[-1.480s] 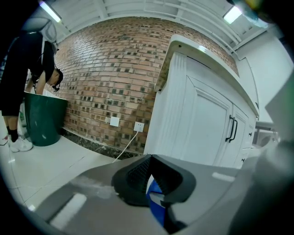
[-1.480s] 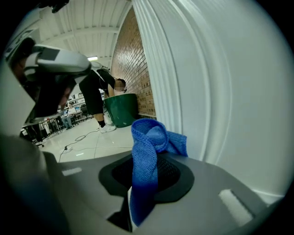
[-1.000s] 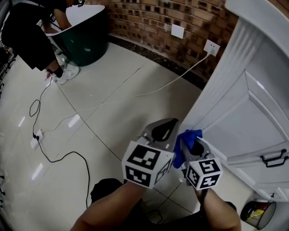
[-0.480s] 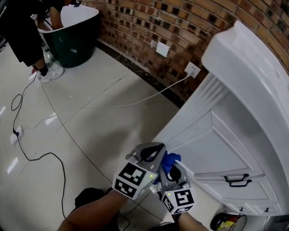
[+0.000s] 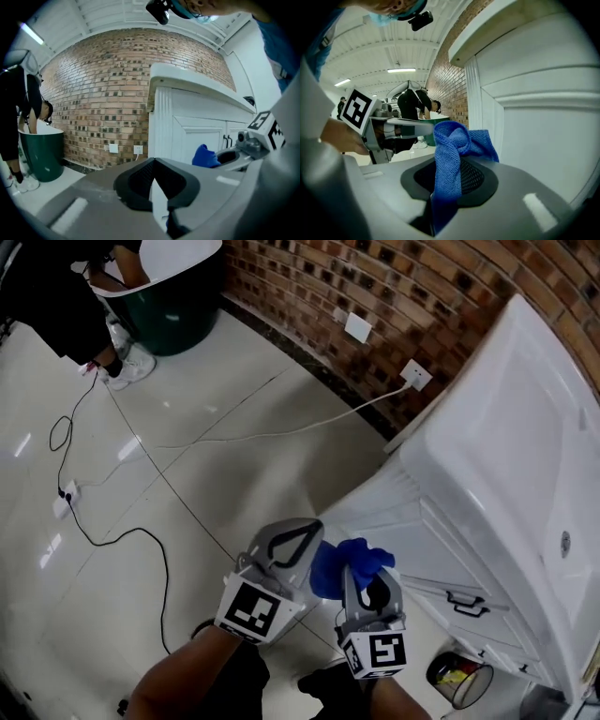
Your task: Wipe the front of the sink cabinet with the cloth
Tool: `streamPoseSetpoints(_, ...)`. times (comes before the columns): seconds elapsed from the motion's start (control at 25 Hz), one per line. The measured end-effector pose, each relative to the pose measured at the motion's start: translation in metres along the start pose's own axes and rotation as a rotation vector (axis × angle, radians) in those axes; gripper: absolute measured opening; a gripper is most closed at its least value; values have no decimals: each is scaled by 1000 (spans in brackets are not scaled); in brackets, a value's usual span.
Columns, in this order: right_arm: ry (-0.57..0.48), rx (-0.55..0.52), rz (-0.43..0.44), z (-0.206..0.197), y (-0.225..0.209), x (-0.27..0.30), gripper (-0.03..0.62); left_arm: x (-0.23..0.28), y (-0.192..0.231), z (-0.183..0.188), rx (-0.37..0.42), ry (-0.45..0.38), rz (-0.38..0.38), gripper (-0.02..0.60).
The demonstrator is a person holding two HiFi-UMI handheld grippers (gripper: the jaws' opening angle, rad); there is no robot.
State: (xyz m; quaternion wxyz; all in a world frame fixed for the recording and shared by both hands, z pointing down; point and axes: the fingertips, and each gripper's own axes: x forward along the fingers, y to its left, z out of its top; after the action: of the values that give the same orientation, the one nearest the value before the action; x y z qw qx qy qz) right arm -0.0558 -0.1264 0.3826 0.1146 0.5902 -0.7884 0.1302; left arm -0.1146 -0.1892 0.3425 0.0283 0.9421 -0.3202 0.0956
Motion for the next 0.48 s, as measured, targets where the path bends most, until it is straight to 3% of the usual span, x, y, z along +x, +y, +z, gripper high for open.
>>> streamPoseSetpoints(0.2,47,31,-13,62,15,-37,87,-41,-2,73,-61,0,57,3)
streamPoseSetpoints(0.32,42,29,-19,115,30,-62,87,-63,-10,119,-166,4,72,3)
streamPoseSetpoints(0.4,37,27,-27,151,40,-82,87,-78,-19,154,-199,-1,57,3)
streamPoseSetpoints(0.48,28,41,-44,184,49,-104,89,-92,-35,189,-171,-1,2,3)
